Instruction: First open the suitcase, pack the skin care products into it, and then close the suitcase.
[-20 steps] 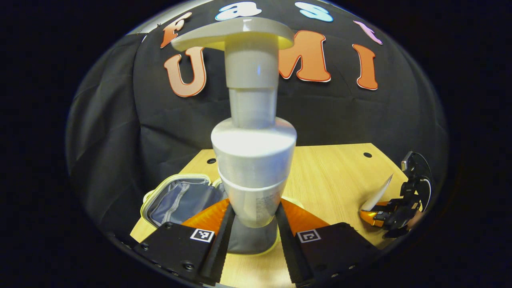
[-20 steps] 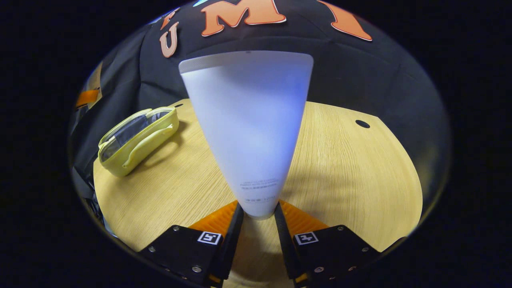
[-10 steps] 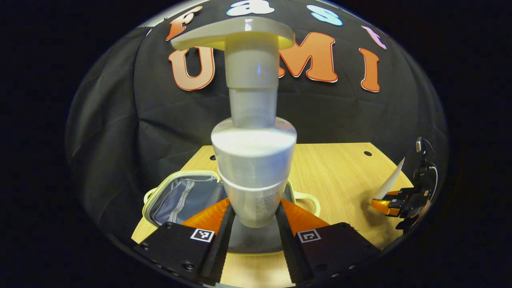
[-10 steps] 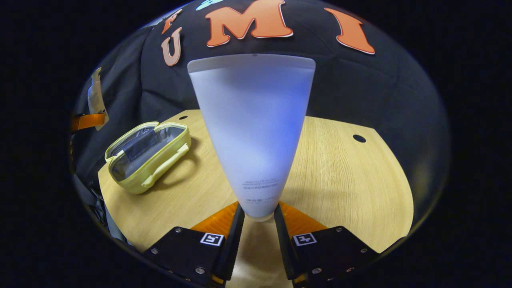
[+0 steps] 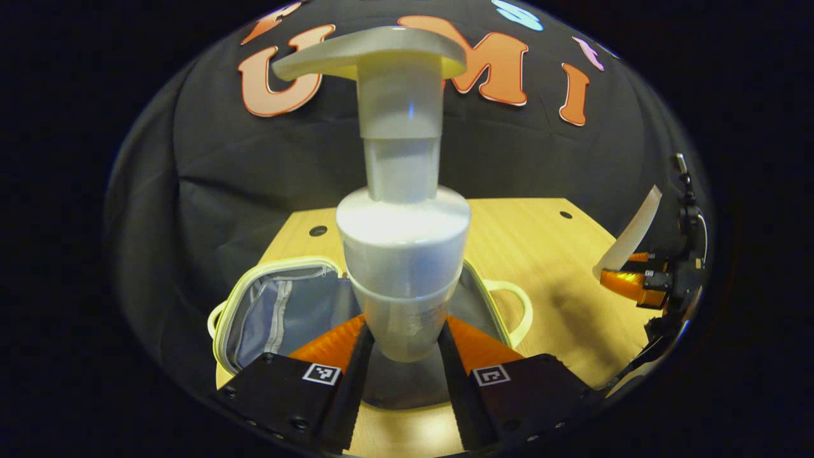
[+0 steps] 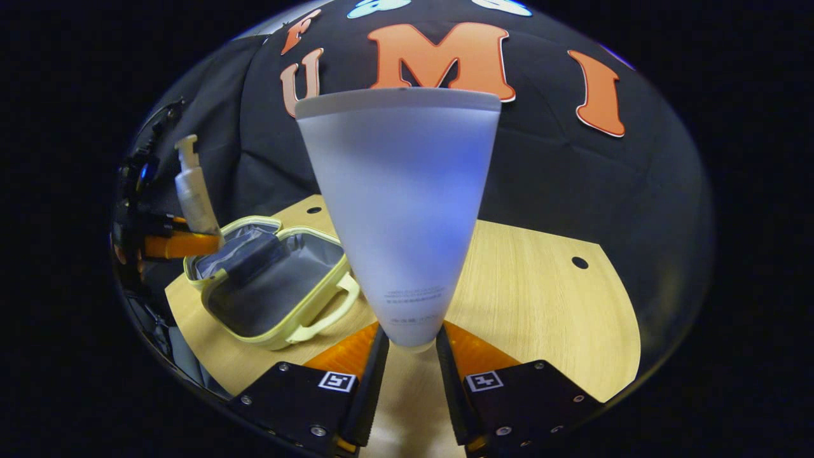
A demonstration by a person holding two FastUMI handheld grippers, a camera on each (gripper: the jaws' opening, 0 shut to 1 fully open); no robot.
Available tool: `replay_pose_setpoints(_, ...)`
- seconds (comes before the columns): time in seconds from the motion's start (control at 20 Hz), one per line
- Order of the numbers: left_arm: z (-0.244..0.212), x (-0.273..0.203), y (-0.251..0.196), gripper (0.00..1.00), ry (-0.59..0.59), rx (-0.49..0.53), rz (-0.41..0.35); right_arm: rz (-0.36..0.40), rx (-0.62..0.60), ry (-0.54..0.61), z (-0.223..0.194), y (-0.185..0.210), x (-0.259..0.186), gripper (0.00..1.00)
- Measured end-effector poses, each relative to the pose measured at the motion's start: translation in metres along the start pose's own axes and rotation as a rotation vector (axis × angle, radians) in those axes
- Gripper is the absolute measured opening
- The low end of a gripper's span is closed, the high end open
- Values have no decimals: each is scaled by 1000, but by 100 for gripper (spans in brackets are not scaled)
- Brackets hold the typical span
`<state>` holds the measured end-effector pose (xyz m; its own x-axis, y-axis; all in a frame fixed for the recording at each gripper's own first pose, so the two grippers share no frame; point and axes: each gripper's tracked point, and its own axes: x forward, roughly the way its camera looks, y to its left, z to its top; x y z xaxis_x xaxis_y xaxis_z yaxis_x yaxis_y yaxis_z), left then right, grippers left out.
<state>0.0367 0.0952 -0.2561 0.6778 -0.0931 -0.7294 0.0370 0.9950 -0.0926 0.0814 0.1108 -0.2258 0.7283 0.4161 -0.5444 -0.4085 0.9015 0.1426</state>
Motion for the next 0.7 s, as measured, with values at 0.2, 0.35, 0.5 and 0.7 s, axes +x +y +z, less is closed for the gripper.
replay_pose_setpoints(0.2,-21,19,10,61,108,3,-84,-1,9,2,13,38,-3,49)
replay_pose_setpoints(0.35,-42,31,9,61,191,33,-139,6,8,15,14,65,-2,49)
replay_pose_setpoints(0.5,-51,37,3,61,248,35,-203,-8,31,33,14,86,1,49)
replay_pose_setpoints(0.7,-63,51,-2,61,339,32,-241,-10,80,58,12,118,5,48)
